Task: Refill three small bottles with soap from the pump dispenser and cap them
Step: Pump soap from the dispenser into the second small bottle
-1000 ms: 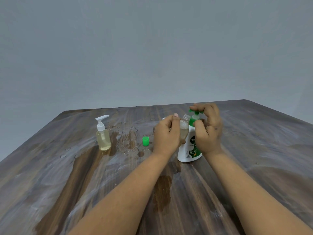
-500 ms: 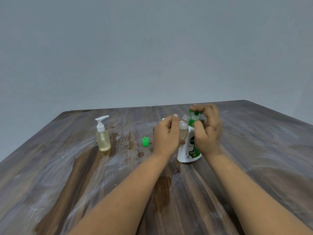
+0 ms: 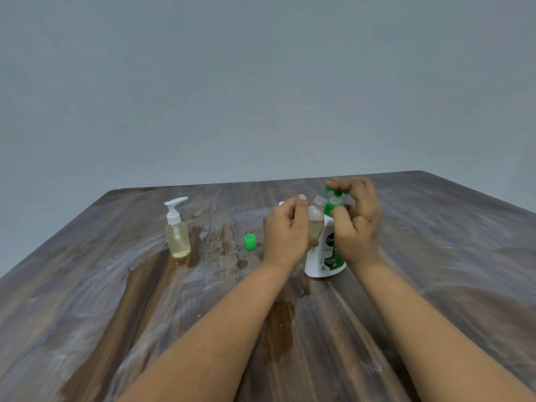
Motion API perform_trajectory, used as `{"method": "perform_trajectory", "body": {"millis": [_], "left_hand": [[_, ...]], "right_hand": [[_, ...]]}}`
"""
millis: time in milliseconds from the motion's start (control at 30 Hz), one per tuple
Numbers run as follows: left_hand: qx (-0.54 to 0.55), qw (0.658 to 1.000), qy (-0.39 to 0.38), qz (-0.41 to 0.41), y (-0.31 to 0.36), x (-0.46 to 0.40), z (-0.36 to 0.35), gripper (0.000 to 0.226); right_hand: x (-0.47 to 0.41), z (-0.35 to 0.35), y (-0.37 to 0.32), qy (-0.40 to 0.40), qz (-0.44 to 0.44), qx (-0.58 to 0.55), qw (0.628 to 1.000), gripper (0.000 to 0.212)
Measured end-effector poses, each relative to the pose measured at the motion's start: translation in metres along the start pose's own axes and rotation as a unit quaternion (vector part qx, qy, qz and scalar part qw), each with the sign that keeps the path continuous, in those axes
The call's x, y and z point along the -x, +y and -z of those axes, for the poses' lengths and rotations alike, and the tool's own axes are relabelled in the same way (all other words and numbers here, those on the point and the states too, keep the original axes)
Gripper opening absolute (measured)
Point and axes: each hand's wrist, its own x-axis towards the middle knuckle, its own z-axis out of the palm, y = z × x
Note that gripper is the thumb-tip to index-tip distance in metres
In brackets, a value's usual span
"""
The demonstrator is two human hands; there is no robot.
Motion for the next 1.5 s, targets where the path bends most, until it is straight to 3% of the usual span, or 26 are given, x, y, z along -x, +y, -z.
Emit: {"method": "perform_trajectory", "body": {"millis": [300, 467, 767, 933, 1500], "left_hand": [[-0.013, 1.000, 0.004, -0.005, 0.0033, 0.0011, 0.0000, 0.047], [-0.003, 1.000, -0.001, 0.002, 0.0045, 0.0016, 0.0002, 0.048], [-0.003, 1.000, 0.005, -0.001, 0.0038, 0.0011, 0.0002, 0.047], [0.009, 1.000, -0.003, 0.007, 0.0031, 0.0008, 0.0003, 0.048], [0.017, 1.000, -0.008, 0.002, 0.0014, 0.0006, 0.0005, 0.047]], "right_hand": [[-0.0019, -0.0005, -0.0001, 0.005, -0.034, -0.013, 0.999, 0.029], [-0.0001, 0.0003, -0.0022, 0.000, -0.003, -0.006, 1.000, 0.038], [-0.0017, -0.0011, -0.0014, 0.005, -0.034, -0.014, 0.999, 0.031], [0.0003, 0.0012, -0.0018, -0.005, -0.001, 0.000, 1.000, 0.036], [-0.0007, 0.0004, -0.0005, -0.002, -0.007, 0.002, 1.000, 0.038]]}}
